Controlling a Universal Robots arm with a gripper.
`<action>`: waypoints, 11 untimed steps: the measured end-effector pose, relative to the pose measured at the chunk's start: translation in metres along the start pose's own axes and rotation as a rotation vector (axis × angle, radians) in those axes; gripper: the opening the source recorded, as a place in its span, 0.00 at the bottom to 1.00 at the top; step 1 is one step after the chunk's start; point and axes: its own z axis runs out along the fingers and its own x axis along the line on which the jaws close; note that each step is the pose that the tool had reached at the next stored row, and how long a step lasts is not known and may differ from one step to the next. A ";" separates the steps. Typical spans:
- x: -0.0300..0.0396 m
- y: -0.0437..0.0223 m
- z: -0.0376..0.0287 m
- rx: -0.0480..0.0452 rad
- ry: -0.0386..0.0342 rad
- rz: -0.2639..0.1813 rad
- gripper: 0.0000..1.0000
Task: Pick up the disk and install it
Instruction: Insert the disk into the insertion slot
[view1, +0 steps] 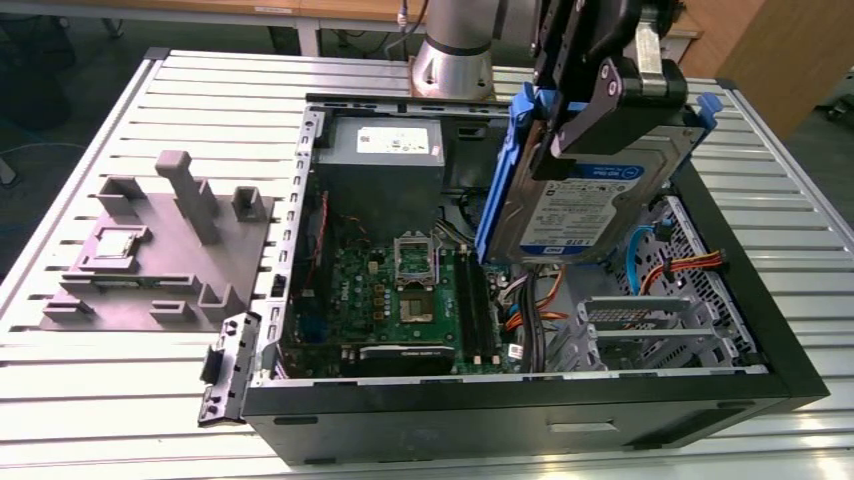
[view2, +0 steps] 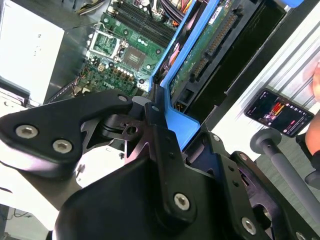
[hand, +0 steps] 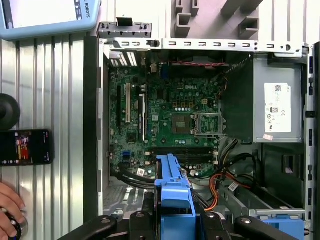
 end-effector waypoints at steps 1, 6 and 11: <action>0.0005 -0.0001 0.0000 0.0000 0.0000 0.000 0.37; 0.0018 -0.0004 0.0000 0.0000 -0.0001 0.000 0.37; 0.0032 -0.0004 -0.0001 0.0000 0.0000 0.000 0.37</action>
